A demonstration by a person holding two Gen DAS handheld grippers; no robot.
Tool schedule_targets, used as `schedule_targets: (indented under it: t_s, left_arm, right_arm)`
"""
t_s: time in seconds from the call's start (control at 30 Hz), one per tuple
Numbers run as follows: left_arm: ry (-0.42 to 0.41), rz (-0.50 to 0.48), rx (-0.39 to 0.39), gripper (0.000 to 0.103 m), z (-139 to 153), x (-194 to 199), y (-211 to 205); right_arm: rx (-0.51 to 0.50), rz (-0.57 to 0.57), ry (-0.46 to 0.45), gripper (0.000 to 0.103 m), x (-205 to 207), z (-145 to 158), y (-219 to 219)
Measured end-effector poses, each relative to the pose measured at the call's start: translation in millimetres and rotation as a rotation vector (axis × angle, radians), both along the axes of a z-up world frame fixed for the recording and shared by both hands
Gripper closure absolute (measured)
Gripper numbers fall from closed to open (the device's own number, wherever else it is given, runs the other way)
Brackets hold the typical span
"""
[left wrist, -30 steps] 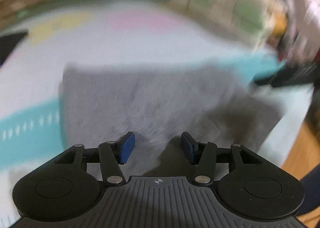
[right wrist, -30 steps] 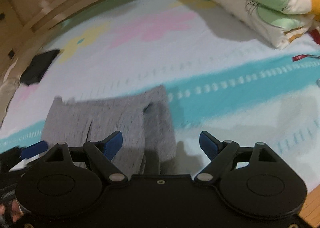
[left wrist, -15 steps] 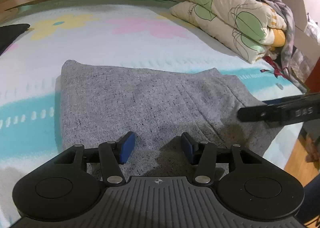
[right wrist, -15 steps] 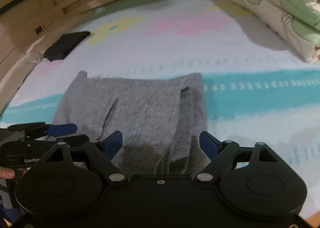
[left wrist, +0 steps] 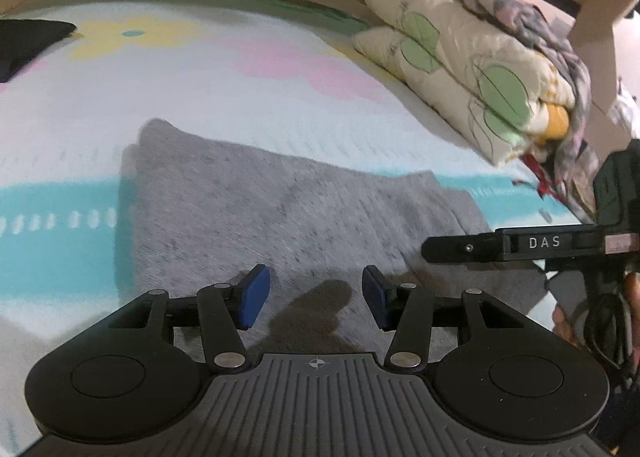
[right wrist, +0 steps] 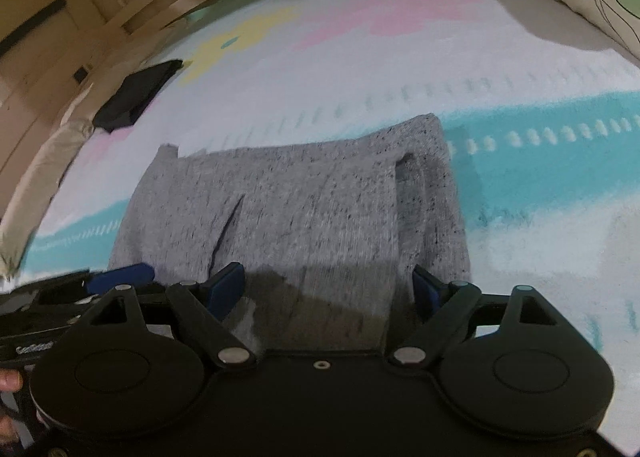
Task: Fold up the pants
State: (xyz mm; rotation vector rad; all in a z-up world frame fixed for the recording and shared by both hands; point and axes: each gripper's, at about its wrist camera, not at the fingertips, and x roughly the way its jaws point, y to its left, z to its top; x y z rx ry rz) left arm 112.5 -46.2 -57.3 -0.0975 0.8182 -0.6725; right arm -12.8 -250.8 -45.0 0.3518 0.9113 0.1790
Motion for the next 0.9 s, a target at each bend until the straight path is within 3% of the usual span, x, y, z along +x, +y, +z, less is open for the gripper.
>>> schedule_targets:
  t_s: [0.03, 0.1, 0.3, 0.43, 0.5, 0.57, 0.67, 0.73, 0.8, 0.87, 0.9]
  left_arm:
    - [-0.010, 0.011, 0.007, 0.053, 1.5, 0.0, 2.2]
    - [-0.021, 0.038, 0.019, 0.053, 3.7, 0.0, 6.6]
    - [0.018, 0.135, -0.003, 0.053, 2.6, 5.2, 26.6]
    - [0.010, 0.189, -0.007, 0.053, 6.4, 4.9, 35.3]
    - [-0.008, 0.220, -0.017, 0.053, 11.0, 3.5, 39.6]
    - [-0.029, 0.242, -0.035, 0.053, 15.7, 1.9, 43.0]
    - [-0.061, 0.238, -0.030, 0.053, 21.6, -0.3, 41.2]
    - [-0.066, 0.222, -0.015, 0.053, 20.9, -1.4, 38.0]
    - [-0.039, 0.193, -0.007, 0.053, 16.1, 0.5, 33.4]
    - [-0.004, 0.166, 0.005, 0.053, 9.6, 2.9, 29.4]
    - [0.002, 0.158, 0.018, 0.053, 7.1, 2.9, 27.2]
  right_arm:
    - [0.011, -0.011, 0.002, 0.018, 1.0, 0.0, -1.5]
    - [0.027, -0.037, 0.013, 0.041, 2.5, -0.8, -2.8]
    - [0.027, -0.046, 0.063, 0.054, 7.6, 7.6, 3.2]
    - [-0.080, -0.033, 0.072, 0.064, 10.2, 20.9, 19.4]
    - [-0.160, -0.006, 0.045, 0.072, 10.8, 34.2, 34.7]
    - [-0.214, 0.035, -0.017, 0.074, 9.7, 54.8, 47.8]
    - [-0.175, 0.050, -0.146, 0.076, 5.6, 85.4, 53.1]
    - [-0.158, 0.039, -0.184, 0.076, 6.9, 91.6, 48.9]
    - [-0.195, 0.006, -0.120, 0.076, 17.6, 76.8, 42.9]
    - [-0.244, -0.027, 0.030, 0.075, 34.5, 42.9, 37.6]
    - [-0.279, -0.036, 0.095, 0.069, 40.0, 24.3, 36.3]
